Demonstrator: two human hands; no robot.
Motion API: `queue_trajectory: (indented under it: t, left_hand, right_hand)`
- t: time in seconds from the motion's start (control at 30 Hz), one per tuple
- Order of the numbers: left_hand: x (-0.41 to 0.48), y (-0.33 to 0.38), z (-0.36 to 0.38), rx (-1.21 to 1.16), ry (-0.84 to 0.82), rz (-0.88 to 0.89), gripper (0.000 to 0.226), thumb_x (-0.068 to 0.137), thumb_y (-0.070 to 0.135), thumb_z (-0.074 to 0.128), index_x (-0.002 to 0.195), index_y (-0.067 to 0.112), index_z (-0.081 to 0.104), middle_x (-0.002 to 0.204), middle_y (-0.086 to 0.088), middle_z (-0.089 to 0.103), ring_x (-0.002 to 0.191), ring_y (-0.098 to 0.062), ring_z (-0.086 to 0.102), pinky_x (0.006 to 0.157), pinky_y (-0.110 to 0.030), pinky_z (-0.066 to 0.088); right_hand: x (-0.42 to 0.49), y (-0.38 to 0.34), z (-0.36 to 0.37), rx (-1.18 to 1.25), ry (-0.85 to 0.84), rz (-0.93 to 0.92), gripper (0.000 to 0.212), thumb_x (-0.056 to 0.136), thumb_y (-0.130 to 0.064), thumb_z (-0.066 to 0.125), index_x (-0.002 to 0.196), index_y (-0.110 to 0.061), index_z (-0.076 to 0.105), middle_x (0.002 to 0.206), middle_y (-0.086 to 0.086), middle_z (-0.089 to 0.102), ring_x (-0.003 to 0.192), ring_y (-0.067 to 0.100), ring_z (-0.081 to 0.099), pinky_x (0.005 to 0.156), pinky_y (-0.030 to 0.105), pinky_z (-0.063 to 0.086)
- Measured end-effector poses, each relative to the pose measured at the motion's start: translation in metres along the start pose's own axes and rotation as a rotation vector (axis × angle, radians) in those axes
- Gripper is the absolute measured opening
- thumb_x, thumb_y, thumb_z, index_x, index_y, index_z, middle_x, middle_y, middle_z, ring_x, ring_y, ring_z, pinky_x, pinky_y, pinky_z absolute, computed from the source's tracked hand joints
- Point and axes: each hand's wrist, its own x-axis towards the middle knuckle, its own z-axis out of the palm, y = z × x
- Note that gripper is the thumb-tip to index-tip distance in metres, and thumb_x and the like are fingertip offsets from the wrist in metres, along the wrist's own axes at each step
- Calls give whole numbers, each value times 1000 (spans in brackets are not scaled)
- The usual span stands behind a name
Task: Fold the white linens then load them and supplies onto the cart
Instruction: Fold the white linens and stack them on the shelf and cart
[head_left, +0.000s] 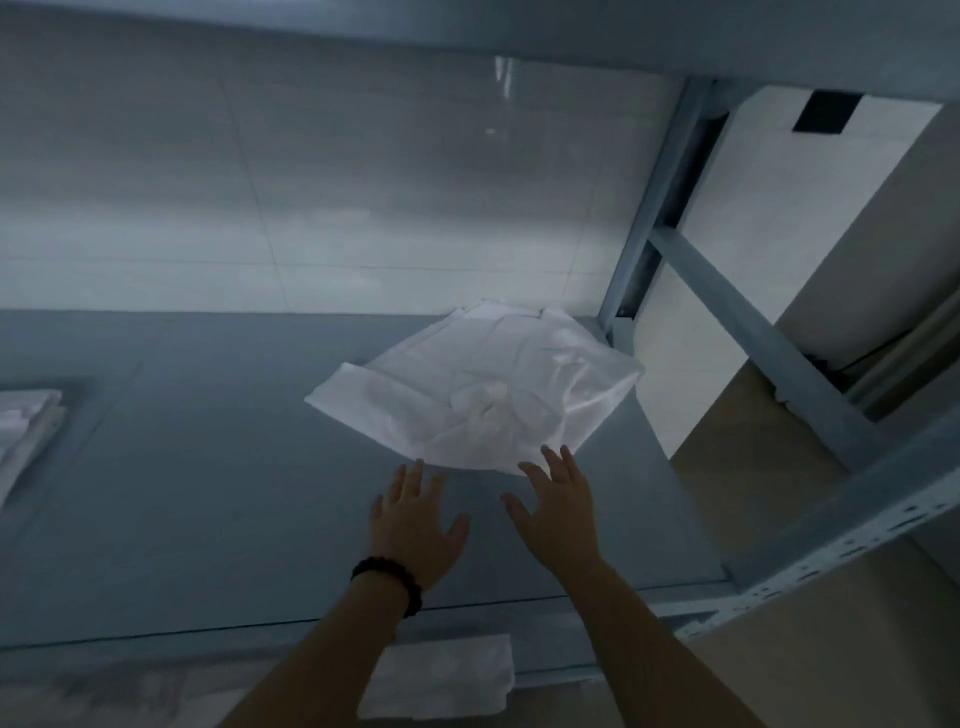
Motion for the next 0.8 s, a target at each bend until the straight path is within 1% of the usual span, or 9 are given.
queue_trajectory:
  t: [0.07, 0.17, 0.23, 0.3, 0.37, 0.4, 0.57, 0.67, 0.8]
  left_hand:
    - [17, 8, 5, 48, -3, 9, 73, 91, 62, 37, 152, 28, 17, 162, -2, 2, 148, -22, -2, 118, -47, 10]
    - [50, 11, 13, 126, -16, -4, 77, 89, 62, 40, 152, 27, 14, 161, -3, -5, 148, -25, -9, 117, -52, 8]
    - [72, 9, 24, 134, -22, -26, 83, 87, 62, 44, 153, 27, 6, 161, -3, -12, 147, -26, -13, 116, -53, 5]
    - [91, 3, 38, 147, -38, -40, 90, 86, 61, 47, 152, 30, -5, 160, -3, -17, 146, -26, -15, 116, -55, 1]
    - [105, -4, 53, 162, -77, -57, 94, 84, 61, 49, 151, 34, -11, 159, 0, -18, 146, -26, -17, 115, -57, -2]
    - [109, -8, 59, 163, -91, -65, 93, 83, 61, 49, 150, 36, -10, 160, 1, -16, 146, -26, -17, 114, -59, -2]
    - [113, -14, 68, 143, -43, -58, 70, 84, 58, 47, 145, 37, 22, 156, 3, 19, 147, -26, -4, 112, -65, 2]
    - [101, -16, 61, 167, -86, -65, 64, 88, 56, 43, 145, 36, 22, 156, 5, 19, 147, -28, -3, 111, -66, 3]
    - [74, -27, 45, 225, -189, -102, 66, 92, 54, 40, 150, 37, 12, 160, 7, 9, 147, -27, -9, 111, -65, -3]
  right_hand:
    - [20, 15, 2, -59, -7, -28, 59, 86, -52, 60, 137, -23, 49, 159, 6, 17, 148, 26, 2, 113, 48, 16]
    - [55, 32, 11, -161, -92, -11, 79, 82, -63, 57, 148, -31, 29, 161, 8, -5, 147, 28, -11, 114, 54, 10]
    - [76, 45, 19, -231, -173, 24, 90, 78, -68, 57, 151, -35, 16, 160, 11, -11, 146, 30, -15, 115, 57, 6]
    - [90, 56, 29, -263, -240, 60, 96, 74, -70, 60, 151, -38, 11, 160, 12, -9, 146, 31, -14, 114, 59, 4]
    - [97, 64, 37, -275, -271, 68, 95, 72, -69, 63, 150, -41, 15, 159, 10, -8, 146, 32, -11, 114, 59, 5]
    - [98, 67, 41, -275, -271, 62, 92, 72, -67, 65, 148, -42, 20, 159, 9, -7, 146, 31, -9, 114, 59, 6]
    - [92, 65, 46, -241, -271, 36, 69, 75, -55, 67, 137, -44, 40, 159, 6, -1, 147, 24, 1, 115, 56, 8]
    - [76, 57, 45, -243, -290, 17, 65, 79, -53, 62, 139, -46, 38, 159, 6, -2, 148, 20, -1, 115, 55, 5]
    - [50, 40, 47, -242, -310, -21, 64, 83, -52, 57, 143, -45, 32, 159, 8, -4, 148, 22, -3, 115, 56, 6]
